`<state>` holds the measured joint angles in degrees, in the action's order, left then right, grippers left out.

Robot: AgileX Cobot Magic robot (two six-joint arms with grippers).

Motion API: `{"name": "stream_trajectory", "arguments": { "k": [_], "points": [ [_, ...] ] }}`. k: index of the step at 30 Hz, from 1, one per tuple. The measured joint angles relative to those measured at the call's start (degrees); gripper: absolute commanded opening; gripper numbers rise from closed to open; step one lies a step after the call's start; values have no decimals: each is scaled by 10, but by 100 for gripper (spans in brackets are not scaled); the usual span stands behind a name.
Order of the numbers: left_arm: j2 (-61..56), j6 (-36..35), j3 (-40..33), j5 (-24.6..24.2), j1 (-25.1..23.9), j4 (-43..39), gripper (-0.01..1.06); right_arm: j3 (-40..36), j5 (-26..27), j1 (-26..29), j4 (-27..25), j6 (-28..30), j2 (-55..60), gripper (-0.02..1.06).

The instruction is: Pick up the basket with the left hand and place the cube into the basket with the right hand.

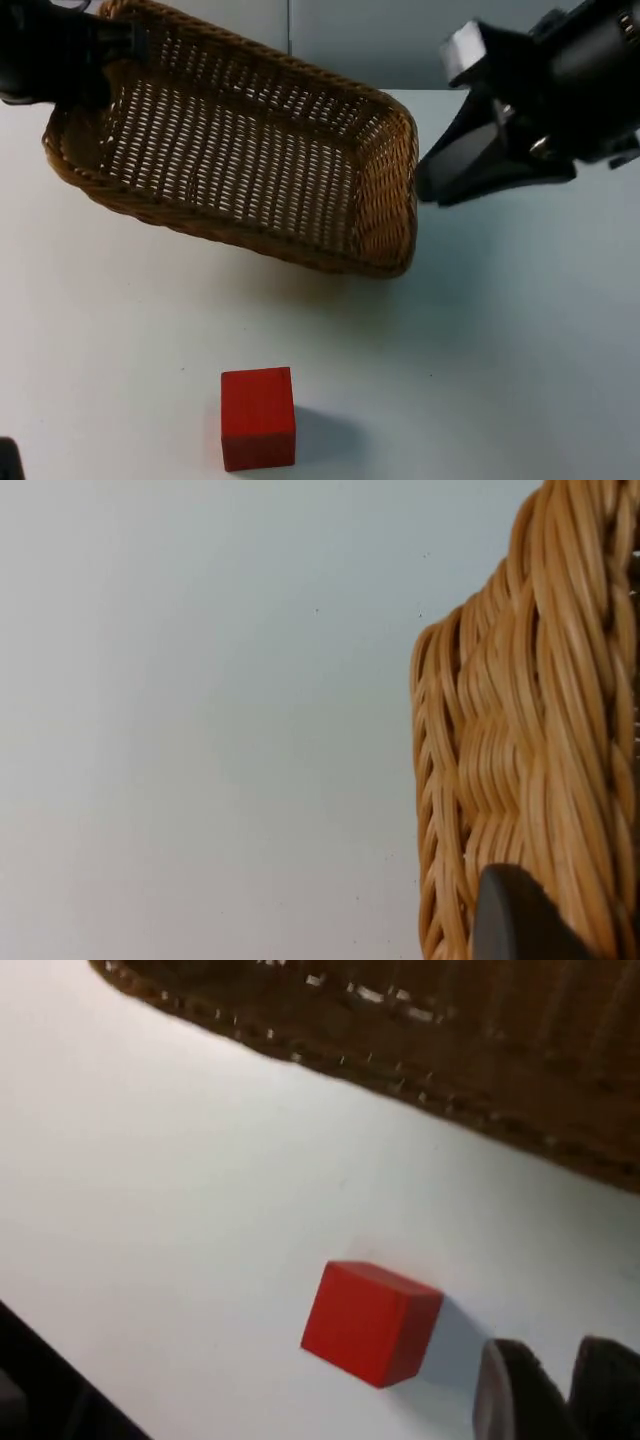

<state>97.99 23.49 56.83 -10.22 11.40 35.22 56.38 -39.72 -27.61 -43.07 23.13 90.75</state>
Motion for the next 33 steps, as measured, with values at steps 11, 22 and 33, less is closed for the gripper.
{"name": "stream_trajectory", "arguments": {
  "k": [11,22,33],
  "points": [
    [0,0,0,0,0,16,0,0,31,-86,-1,-39,105,45],
    [-10,109,0,-36,0,115,0,0,82,-149,13,-71,173,48],
    [-32,335,0,-86,0,314,0,34,101,-164,22,-90,187,68]
  ]
}}
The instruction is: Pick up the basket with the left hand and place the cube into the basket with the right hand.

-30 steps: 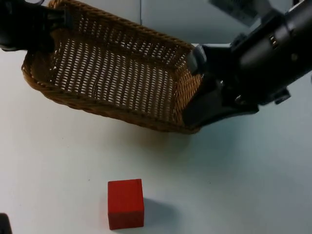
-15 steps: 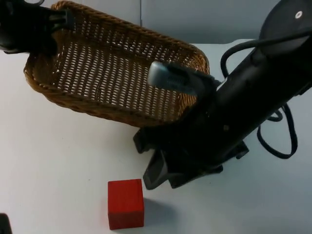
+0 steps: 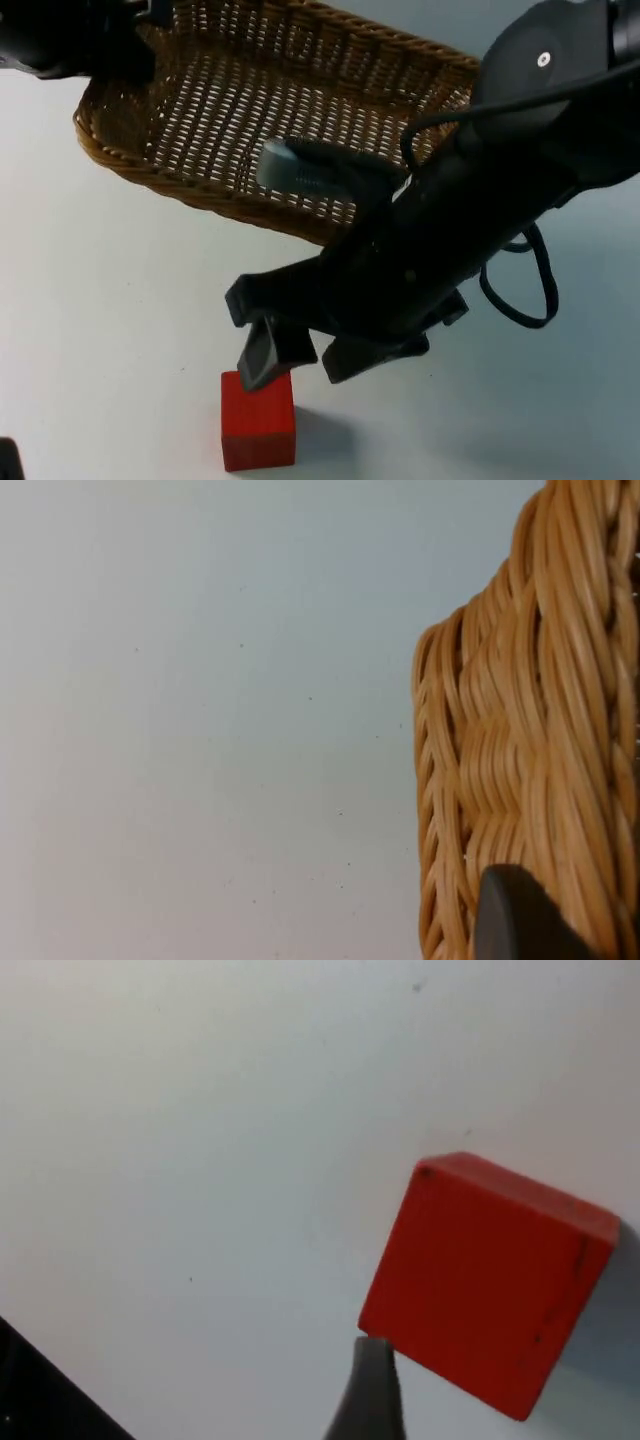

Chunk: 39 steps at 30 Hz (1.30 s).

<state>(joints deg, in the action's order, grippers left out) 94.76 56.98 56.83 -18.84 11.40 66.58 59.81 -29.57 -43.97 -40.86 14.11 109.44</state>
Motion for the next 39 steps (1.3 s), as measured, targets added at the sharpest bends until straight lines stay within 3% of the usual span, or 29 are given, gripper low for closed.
{"name": "stream_trajectory", "arguments": {
  "k": [12,29,33,34,37,39],
  "points": [
    [0,133,0,-68,-71,140,0,14,45,-26,4,-23,38,68],
    [26,153,0,-61,-72,148,0,55,48,-47,5,-49,88,62],
    [26,153,0,-61,-72,148,0,55,47,-47,5,-49,93,39],
    [26,153,0,-61,-72,148,0,56,46,-47,4,-50,93,39],
    [26,154,0,-61,-72,152,0,61,43,-48,-1,-33,92,17],
    [26,154,0,-61,-72,152,0,65,39,-48,-1,-22,91,13]
  ]
}}
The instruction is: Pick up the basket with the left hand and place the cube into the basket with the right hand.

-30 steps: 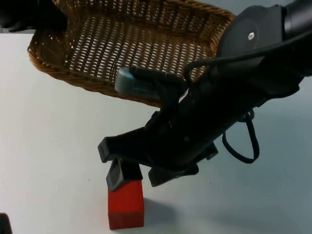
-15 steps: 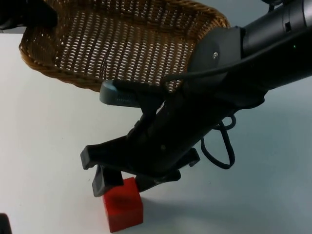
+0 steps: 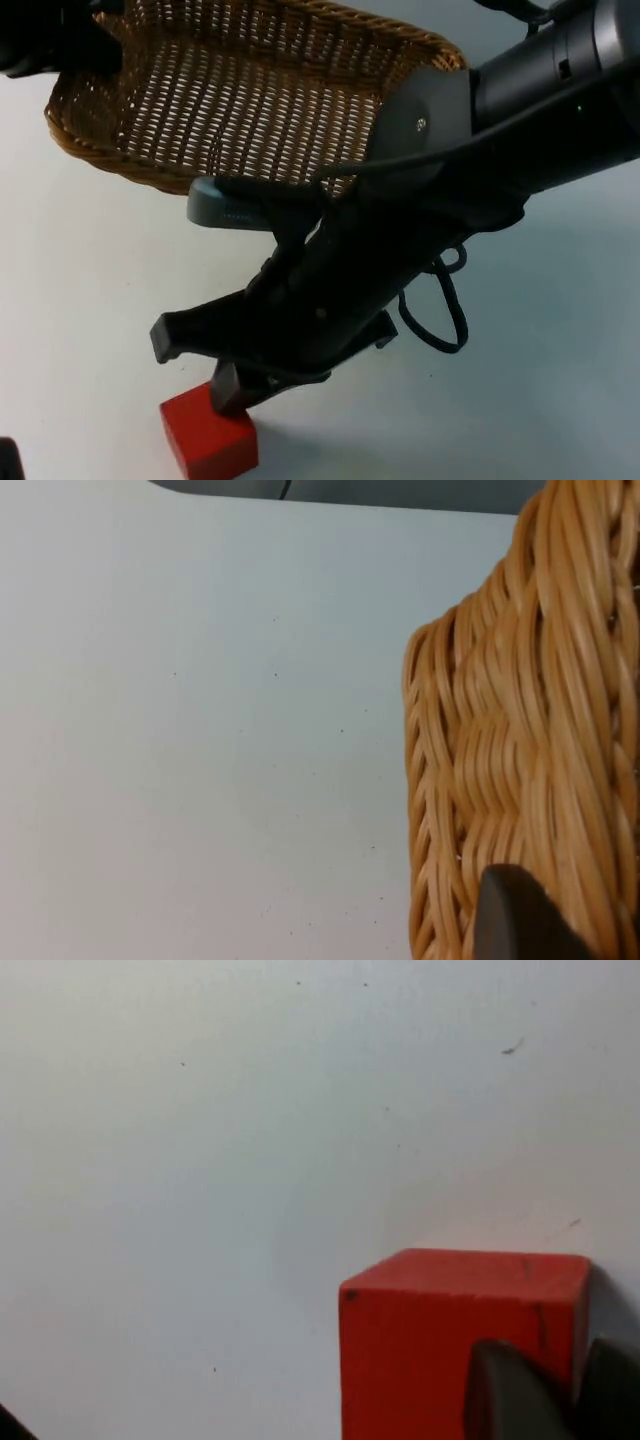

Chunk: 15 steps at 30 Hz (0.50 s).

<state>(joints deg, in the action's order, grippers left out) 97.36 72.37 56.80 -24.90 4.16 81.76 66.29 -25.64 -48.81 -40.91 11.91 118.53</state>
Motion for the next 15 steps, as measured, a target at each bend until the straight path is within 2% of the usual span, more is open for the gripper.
{"name": "stream_trajectory", "arguments": {
  "k": [3,7,12,15],
  "points": [
    [0,0,0,0,0,1,0,19,-26,0,-8,46,0,6],
    [0,0,0,-1,0,3,0,54,-50,0,-26,77,-5,6],
    [0,0,0,-1,0,5,0,114,-75,0,-35,89,-30,6],
    [0,0,0,-1,0,5,0,140,-82,0,-23,87,-44,6]
  ]
}}
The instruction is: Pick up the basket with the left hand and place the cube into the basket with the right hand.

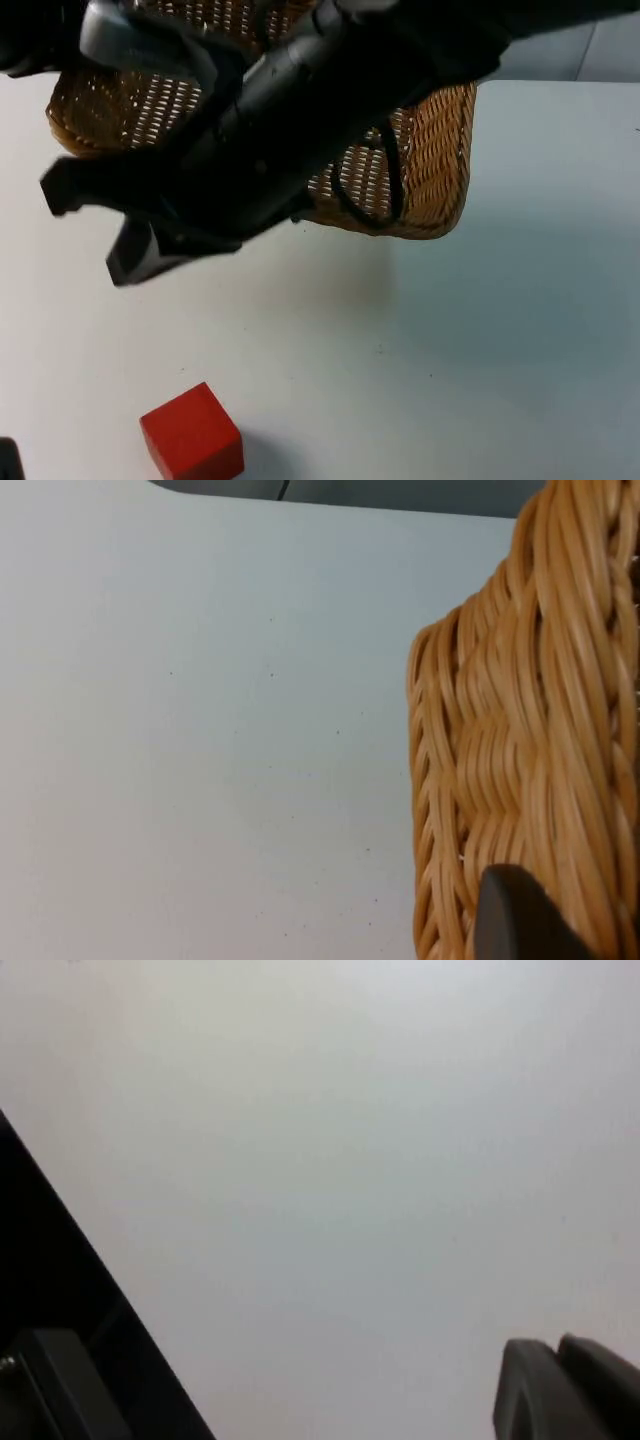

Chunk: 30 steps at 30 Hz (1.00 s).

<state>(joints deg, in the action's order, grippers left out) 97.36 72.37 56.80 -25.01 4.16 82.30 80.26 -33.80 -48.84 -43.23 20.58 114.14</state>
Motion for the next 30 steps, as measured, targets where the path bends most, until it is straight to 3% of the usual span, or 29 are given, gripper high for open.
{"name": "stream_trajectory", "arguments": {
  "k": [2,5,6,7,8,10,14,19,30],
  "points": [
    [0,0,0,0,0,0,0,22,-7,0,17,-16,-9,7],
    [0,0,0,0,0,1,0,35,-31,0,52,-42,-14,28],
    [0,0,0,0,0,1,0,34,-46,-1,69,-57,-14,28],
    [0,0,0,0,0,1,0,34,-66,-1,89,-71,-13,41],
    [0,0,0,0,0,1,0,34,-84,-1,106,-91,-9,63],
    [0,0,0,0,0,1,0,34,-103,-1,119,-112,-6,76],
    [0,0,0,-2,0,1,0,34,-155,-2,164,-196,15,71],
    [0,0,0,-4,0,1,0,34,-165,-32,241,-264,45,71],
    [0,0,0,-4,0,1,0,34,-134,-71,292,-303,102,71]
  ]
}}
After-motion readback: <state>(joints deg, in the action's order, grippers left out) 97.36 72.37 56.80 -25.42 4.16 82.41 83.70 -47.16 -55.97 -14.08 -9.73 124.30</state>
